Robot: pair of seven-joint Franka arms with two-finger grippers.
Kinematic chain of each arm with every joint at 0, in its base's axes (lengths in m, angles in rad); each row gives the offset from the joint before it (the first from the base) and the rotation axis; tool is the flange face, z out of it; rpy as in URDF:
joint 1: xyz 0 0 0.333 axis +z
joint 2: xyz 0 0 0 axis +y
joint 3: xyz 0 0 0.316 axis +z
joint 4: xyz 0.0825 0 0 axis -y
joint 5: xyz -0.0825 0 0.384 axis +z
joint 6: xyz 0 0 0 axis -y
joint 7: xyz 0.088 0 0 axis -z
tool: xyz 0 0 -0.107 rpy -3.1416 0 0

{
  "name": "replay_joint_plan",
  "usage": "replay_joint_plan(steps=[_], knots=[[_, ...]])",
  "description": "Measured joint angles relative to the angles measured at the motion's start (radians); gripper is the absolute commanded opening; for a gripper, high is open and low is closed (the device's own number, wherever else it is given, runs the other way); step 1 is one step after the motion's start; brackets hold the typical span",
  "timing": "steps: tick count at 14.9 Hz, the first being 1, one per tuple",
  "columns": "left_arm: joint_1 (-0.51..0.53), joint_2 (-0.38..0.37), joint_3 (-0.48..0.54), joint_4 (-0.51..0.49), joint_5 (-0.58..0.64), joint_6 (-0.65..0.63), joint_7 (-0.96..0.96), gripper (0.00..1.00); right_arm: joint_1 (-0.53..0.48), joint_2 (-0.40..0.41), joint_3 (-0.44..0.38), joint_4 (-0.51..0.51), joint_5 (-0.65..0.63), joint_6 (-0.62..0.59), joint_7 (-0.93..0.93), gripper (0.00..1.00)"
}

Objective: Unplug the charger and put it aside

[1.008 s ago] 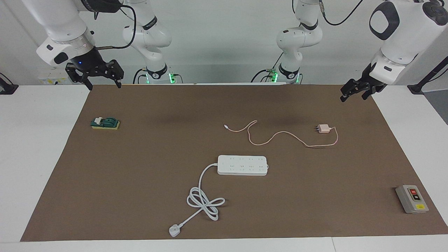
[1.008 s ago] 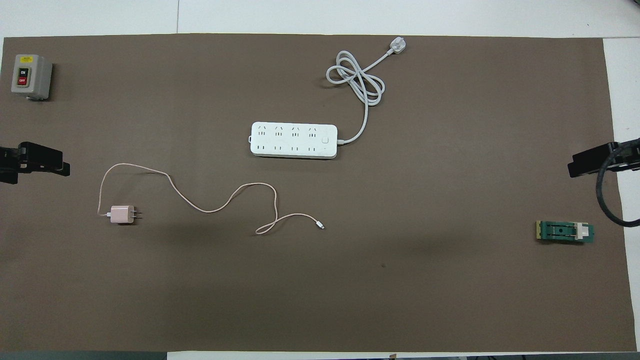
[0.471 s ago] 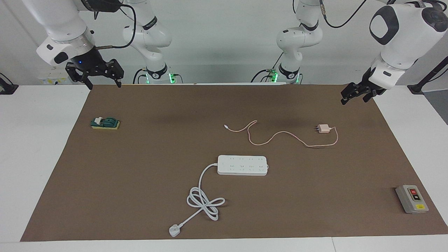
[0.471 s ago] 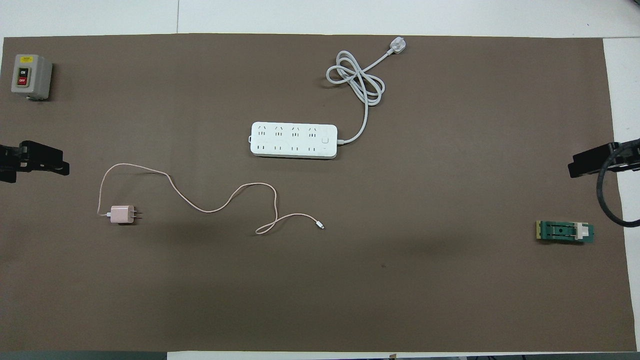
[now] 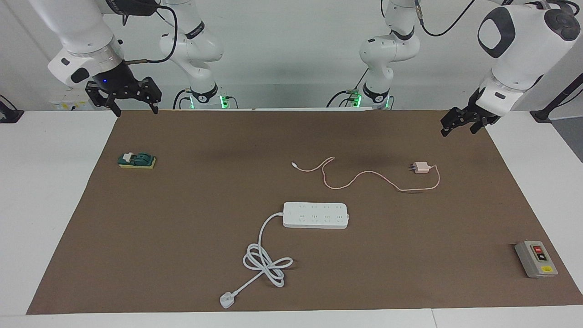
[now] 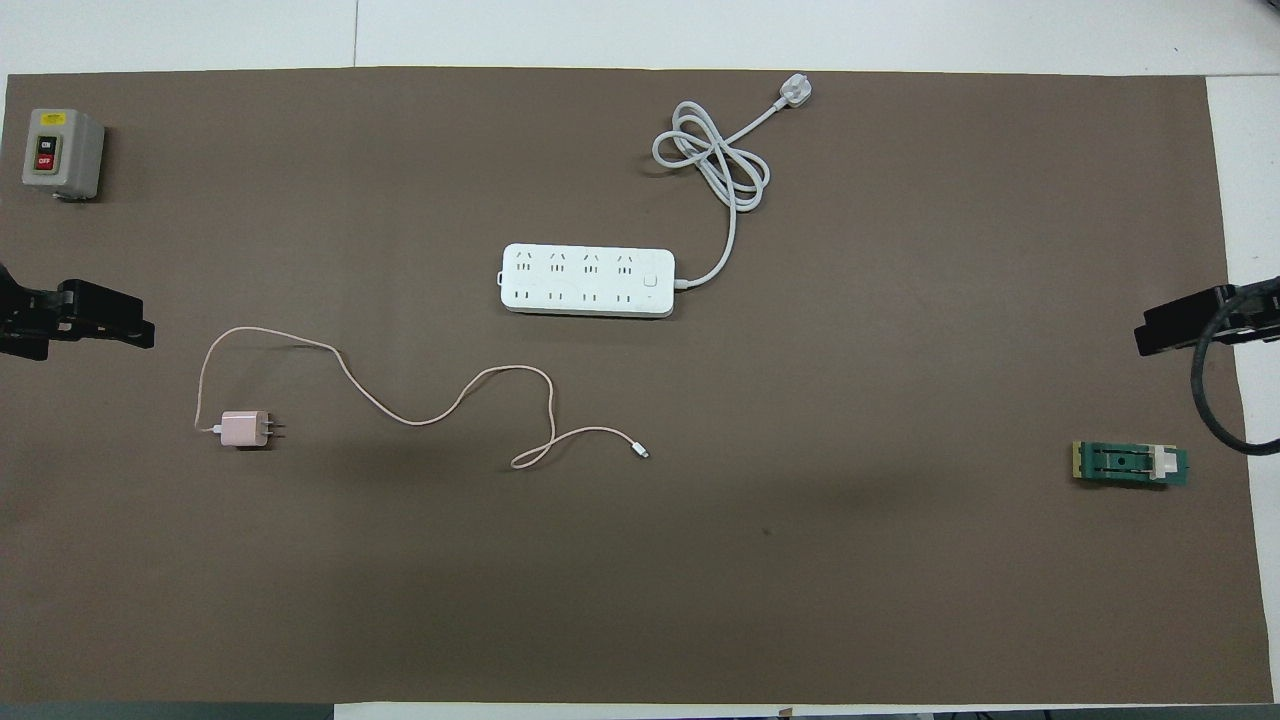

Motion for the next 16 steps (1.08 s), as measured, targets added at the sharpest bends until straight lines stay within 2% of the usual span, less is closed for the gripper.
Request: replay_joint_plan(steps=[12,16], knots=[[-0.036,0.0,0.013,0.005,0.001,-0.001,0.0,1.0,0.0,0.0,0.002,0.0,0.0,-0.001,0.0,1.0],[-0.038,-0.001,0.015,0.047,0.005,-0.063,0.0,1.0,0.0,0.0,0.002,-0.001,0.0,-0.001,0.0,1.0]])
